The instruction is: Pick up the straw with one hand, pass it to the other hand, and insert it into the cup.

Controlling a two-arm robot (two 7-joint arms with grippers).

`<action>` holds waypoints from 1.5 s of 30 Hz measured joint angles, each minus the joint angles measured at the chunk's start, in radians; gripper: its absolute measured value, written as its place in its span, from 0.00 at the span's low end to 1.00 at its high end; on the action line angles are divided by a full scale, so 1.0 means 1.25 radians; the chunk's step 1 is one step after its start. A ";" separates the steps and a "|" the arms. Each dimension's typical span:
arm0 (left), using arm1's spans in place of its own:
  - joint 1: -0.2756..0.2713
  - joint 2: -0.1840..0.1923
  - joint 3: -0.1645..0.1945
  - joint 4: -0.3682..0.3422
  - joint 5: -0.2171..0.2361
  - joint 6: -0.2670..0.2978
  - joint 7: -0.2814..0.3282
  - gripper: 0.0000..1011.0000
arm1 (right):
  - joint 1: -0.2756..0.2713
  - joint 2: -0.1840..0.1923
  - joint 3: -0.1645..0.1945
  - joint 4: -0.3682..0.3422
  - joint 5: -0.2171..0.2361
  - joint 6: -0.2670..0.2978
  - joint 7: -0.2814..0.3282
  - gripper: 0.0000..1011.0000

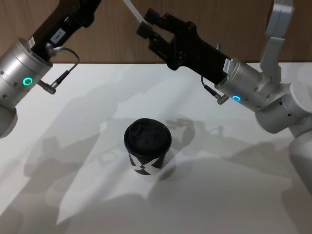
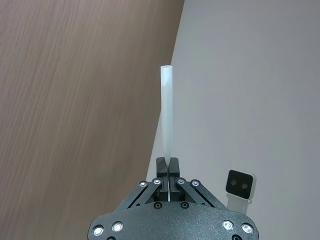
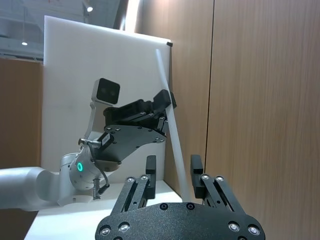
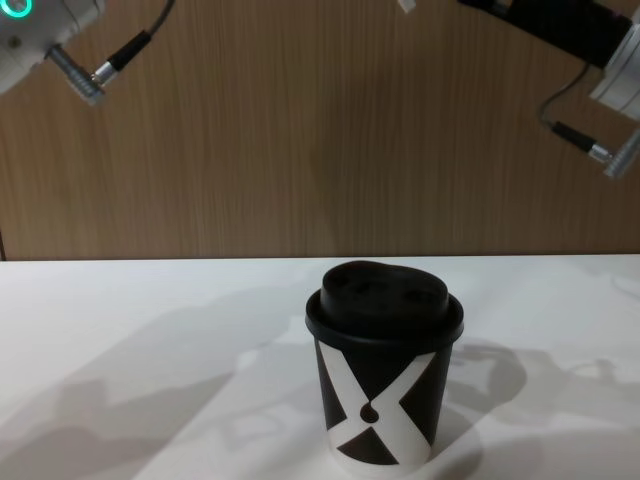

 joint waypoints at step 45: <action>0.051 0.097 0.039 -0.090 0.262 -0.018 0.191 0.02 | 0.000 0.000 0.000 0.000 0.000 0.000 0.000 0.99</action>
